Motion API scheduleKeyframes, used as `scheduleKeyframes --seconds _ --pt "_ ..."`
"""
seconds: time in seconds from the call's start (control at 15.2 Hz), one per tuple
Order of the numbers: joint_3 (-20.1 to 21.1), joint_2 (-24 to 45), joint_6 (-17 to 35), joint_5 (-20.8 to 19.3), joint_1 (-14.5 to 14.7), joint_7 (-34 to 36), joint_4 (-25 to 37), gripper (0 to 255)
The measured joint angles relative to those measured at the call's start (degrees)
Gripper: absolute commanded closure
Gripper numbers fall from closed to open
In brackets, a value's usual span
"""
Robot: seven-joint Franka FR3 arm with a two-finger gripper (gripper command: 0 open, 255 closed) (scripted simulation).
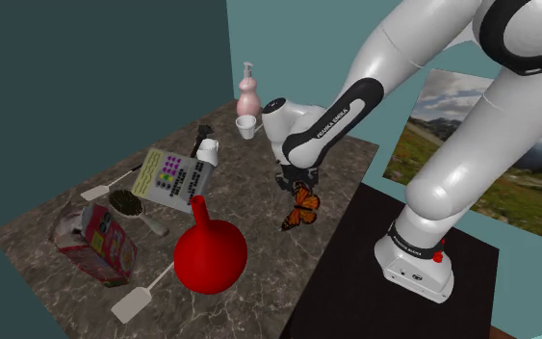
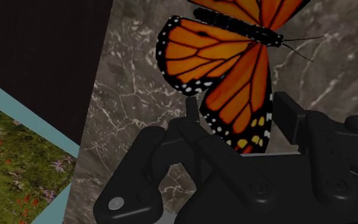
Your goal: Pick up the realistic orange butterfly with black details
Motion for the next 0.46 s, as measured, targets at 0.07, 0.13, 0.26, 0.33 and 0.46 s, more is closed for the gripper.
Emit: scheduleKeyframes --seconds 0.07,0.13,0.26,0.33,0.46 --pt "0.0 -0.98 -0.77 0.76 0.18 -0.59 -0.03 255" --pt "-0.09 -1.71 -1.57 1.27 0.25 -1.15 0.2 255" --pt "-0.26 -3.69 -3.3 2.64 0.59 -2.39 0.31 255" --pt "-0.31 -4.5 -4.05 3.19 0.77 -2.82 0.38 255" --pt "-0.5 -5.96 -5.64 4.12 1.06 -3.69 0.75 255"
